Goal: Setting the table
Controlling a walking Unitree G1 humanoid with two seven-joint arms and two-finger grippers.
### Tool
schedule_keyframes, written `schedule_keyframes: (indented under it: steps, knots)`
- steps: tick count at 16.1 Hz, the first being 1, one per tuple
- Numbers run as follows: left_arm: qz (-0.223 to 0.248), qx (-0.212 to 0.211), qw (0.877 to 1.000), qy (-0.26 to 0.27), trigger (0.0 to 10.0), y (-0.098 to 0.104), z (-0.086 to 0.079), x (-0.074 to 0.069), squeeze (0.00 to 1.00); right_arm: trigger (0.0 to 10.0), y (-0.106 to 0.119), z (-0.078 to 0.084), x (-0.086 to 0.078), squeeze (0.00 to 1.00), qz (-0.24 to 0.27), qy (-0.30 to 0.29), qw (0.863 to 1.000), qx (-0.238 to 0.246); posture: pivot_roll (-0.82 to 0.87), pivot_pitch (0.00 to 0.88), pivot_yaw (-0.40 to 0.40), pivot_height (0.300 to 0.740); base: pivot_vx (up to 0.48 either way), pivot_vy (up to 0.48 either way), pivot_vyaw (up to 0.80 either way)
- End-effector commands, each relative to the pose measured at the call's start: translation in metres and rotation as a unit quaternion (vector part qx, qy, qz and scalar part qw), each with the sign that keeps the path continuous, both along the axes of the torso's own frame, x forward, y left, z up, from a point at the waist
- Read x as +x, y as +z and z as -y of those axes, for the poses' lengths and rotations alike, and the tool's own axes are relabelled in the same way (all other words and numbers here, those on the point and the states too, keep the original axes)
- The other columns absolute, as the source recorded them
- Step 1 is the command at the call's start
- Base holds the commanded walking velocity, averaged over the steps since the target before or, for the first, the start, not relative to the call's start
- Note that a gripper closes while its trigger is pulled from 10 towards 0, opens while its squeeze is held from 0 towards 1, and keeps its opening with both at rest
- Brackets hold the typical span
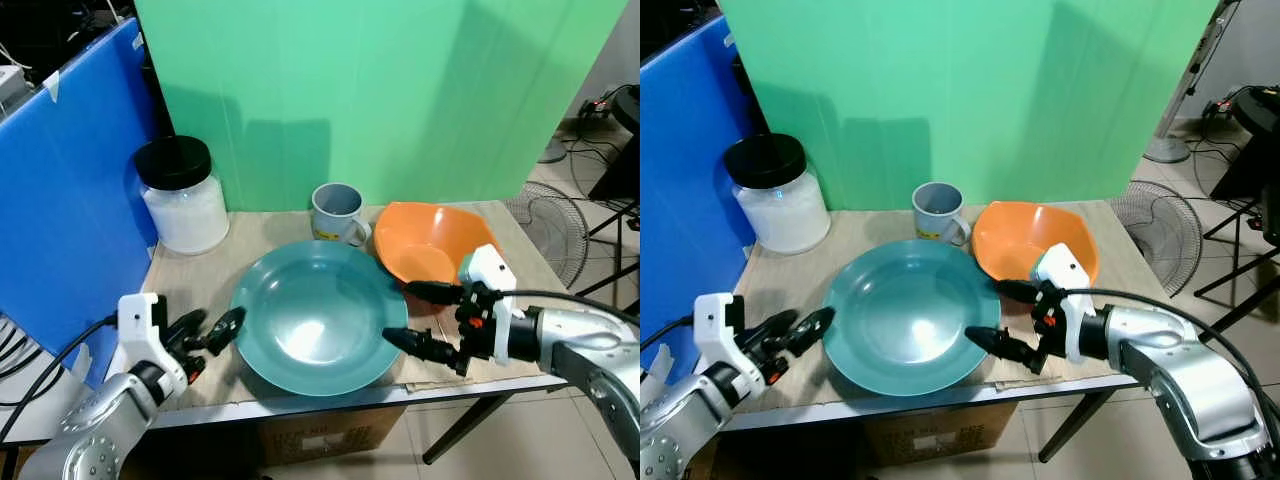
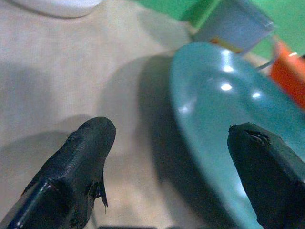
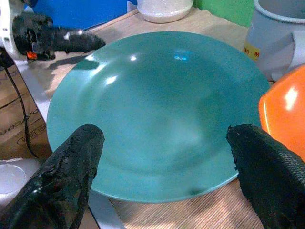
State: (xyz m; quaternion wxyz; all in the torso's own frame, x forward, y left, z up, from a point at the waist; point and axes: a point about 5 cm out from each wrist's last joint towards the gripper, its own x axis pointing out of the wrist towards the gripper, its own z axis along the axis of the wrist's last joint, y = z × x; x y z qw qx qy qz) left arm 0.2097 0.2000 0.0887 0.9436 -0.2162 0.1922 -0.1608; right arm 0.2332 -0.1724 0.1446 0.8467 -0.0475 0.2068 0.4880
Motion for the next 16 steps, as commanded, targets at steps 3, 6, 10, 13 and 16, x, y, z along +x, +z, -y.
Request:
schedule_keyframes:
  steps: [3,6,10,13,16]
  knots:
    - [-0.017,-0.038,0.997,-0.058,10.0,-0.008,0.014,0.003,0.0,10.0,-0.003,-0.005,0.001,0.0,0.011,0.016,1.0,-0.013,-0.08,0.0,-0.013,0.74,0.0,0.0,0.0]
    - [-0.063,-0.007,0.996,-0.057,10.0,-0.021,0.014,0.006,0.0,10.0,-0.005,-0.005,0.003,0.0,0.024,0.019,0.999,-0.022,-0.08,0.0,-0.003,0.74,0.0,0.0,0.0]
    - [-0.045,-0.055,0.997,-0.04,10.0,-0.014,0.013,0.016,0.0,10.0,-0.007,-0.006,0.002,0.0,0.025,0.021,0.999,-0.02,-0.08,0.0,0.002,0.74,0.0,0.0,0.0]
    - [-0.048,-0.076,0.994,-0.06,3.2,-0.017,0.02,0.024,0.0,10.0,-0.009,-0.01,0.002,0.0,0.027,0.028,0.999,-0.016,-0.08,0.0,0.009,0.74,0.0,0.0,0.0]
    - [-0.042,-0.082,0.994,-0.062,0.0,-0.014,0.021,0.027,0.0,10.0,-0.008,-0.009,0.002,0.0,0.031,0.029,0.999,-0.016,-0.08,0.0,0.013,0.74,0.0,0.0,0.0]
